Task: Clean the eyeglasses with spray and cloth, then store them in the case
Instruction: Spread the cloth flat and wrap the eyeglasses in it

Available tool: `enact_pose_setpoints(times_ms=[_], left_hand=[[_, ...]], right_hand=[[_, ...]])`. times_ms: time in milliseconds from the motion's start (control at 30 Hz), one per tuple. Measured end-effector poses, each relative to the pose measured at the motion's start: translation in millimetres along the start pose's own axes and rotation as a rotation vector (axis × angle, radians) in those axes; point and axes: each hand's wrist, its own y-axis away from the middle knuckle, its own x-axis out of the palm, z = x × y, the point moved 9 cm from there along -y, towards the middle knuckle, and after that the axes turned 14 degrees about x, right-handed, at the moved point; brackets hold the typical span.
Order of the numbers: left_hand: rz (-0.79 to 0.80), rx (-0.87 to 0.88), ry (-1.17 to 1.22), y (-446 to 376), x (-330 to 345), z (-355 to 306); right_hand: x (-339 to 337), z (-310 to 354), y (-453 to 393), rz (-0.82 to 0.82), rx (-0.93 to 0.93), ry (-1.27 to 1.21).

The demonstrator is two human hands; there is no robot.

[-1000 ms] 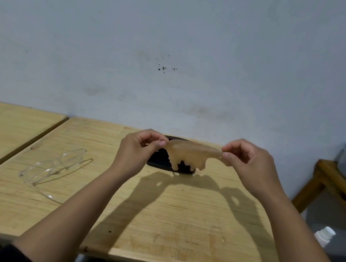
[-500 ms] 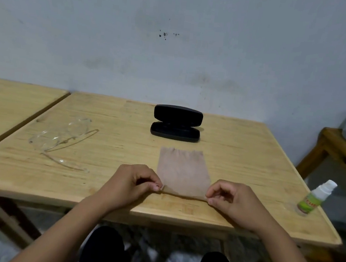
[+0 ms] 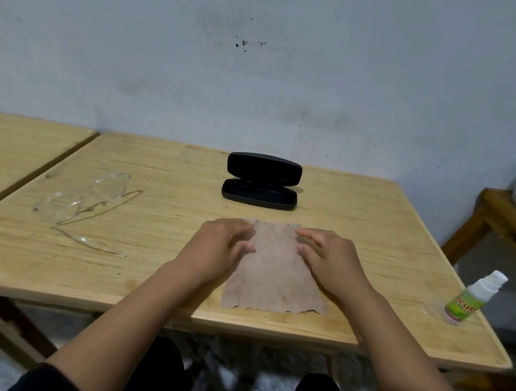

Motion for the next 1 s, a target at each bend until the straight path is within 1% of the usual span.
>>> enact_pose_setpoints(times_ms=[100, 200, 267, 367, 433, 533, 600, 667, 800, 933, 1000], left_hand=[[0.058, -0.001, -0.043, -11.0, 11.2, 6.7], [0.070, -0.026, -0.066, -18.1, 14.5, 13.7], [0.071, -0.027, -0.068, -21.1, 15.1, 15.0], [0.079, -0.026, -0.062, -22.0, 13.2, 15.8], [0.048, -0.015, -0.058, -19.1, 5.7, 15.0], [-0.070, -0.052, -0.021, -7.8, -23.3, 21.6], [-0.139, -0.064, -0.013, 4.7, -48.8, 30.7], [-0.199, -0.076, -0.063, 23.9, -77.8, 42.3], [-0.304, -0.145, -0.176, 78.8, -132.1, 71.3], [-0.366, -0.148, -0.221, 129.5, -161.4, 101.0], [-0.384, -0.144, -0.239, 147.3, -167.0, 111.9]], right_hand=[[13.4, 5.4, -12.8, 0.026, -0.074, 0.106], [11.9, -4.5, -20.1, -0.051, -0.049, 0.160], [10.2, -10.1, -21.2, -0.088, -0.029, 0.164], [10.6, -8.3, -22.2, -0.095, -0.027, 0.155], [6.3, 1.8, -23.5, -0.129, -0.032, 0.106], [3.3, 33.9, -26.9, -0.151, -0.076, -0.016], [12.2, 63.3, -29.7, -0.100, -0.127, -0.104], [31.2, 95.2, -31.8, -0.019, -0.192, -0.159], [80.7, 158.5, -29.1, 0.118, -0.337, -0.157], [123.1, 215.8, -23.1, 0.176, -0.466, -0.157], [139.7, 239.6, -20.5, 0.172, -0.516, -0.149]])
